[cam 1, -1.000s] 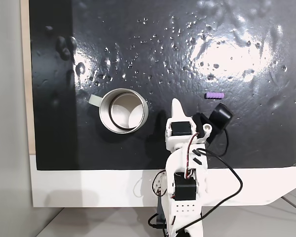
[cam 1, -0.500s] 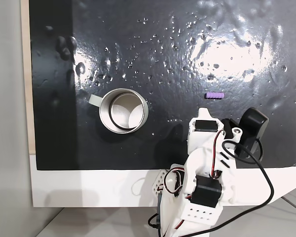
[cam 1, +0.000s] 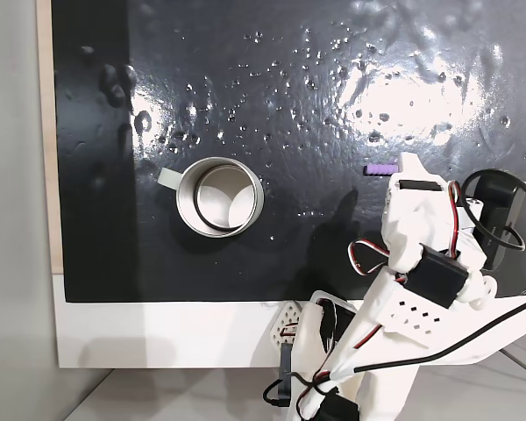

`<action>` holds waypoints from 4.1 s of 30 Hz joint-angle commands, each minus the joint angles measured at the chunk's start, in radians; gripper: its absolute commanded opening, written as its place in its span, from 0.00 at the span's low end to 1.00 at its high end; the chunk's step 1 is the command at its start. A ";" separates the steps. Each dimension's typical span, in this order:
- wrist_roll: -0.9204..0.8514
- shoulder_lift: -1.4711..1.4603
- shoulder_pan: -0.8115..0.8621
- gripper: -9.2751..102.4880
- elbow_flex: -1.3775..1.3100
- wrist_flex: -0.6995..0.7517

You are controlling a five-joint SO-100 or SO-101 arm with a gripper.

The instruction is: Grasp a pengrip and put it in the cup.

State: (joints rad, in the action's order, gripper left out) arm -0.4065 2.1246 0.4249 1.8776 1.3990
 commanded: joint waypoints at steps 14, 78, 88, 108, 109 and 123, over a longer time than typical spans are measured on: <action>-0.025 -0.537 0.041 0.31 -0.291 0.048; -0.031 -0.313 -0.029 0.08 -0.641 0.290; 0.015 -0.143 -0.187 0.08 -0.641 0.295; 0.288 -0.121 -0.887 0.08 -0.592 0.298; 0.291 -0.124 -0.917 0.08 -0.588 0.298; 0.279 -0.170 -1.081 0.08 -0.535 0.301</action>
State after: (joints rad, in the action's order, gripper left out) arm -0.1120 1.9482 -0.6427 1.3484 1.6812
